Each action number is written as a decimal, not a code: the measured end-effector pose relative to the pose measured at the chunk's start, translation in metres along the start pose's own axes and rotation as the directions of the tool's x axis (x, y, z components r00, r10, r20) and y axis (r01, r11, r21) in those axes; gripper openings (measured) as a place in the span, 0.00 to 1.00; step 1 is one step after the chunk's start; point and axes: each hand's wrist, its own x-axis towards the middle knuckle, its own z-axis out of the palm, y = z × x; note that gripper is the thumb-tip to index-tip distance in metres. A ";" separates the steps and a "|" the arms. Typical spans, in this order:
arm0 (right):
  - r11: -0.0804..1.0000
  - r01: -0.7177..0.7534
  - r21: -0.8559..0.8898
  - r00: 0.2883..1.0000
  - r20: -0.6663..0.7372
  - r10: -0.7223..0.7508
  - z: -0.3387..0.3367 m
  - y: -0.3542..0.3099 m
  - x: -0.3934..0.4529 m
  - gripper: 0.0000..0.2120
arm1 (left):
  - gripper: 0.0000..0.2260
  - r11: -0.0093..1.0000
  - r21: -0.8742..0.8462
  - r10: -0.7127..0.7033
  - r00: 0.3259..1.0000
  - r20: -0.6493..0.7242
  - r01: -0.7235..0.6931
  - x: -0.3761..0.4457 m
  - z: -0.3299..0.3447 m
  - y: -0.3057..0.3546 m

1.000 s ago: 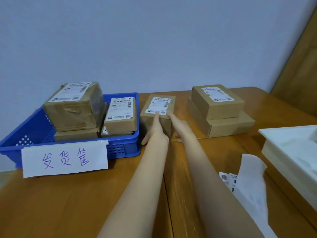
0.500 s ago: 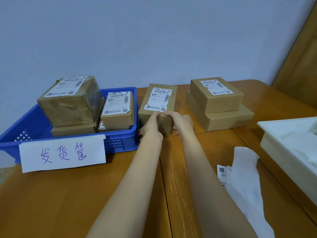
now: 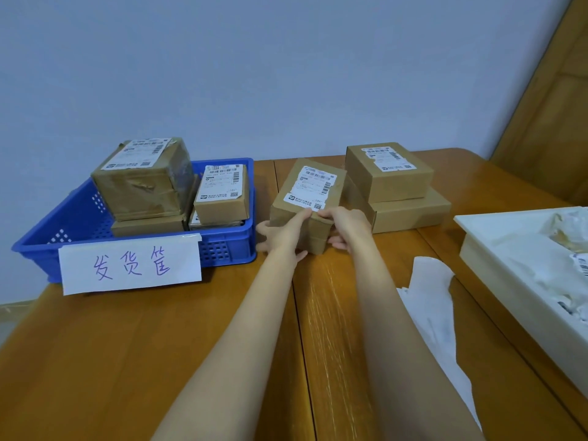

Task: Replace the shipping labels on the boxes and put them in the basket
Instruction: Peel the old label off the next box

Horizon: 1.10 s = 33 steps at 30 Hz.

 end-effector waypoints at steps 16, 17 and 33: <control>0.982 -0.016 -0.187 1.000 0.005 0.017 -0.023 0.023 -0.077 0.21 | 0.47 0.963 0.262 0.110 0.977 -0.183 -0.060 -0.077 -0.025 -0.048; 0.981 -0.004 -0.195 1.000 0.018 0.007 -0.025 0.024 -0.085 0.21 | 0.46 0.963 0.260 0.117 0.976 -0.184 -0.067 -0.084 -0.030 -0.052; 0.940 0.172 -0.293 0.976 0.183 -0.122 -0.054 0.060 -0.202 0.20 | 0.20 0.982 -0.012 0.186 0.982 -0.038 -0.187 -0.192 -0.114 -0.097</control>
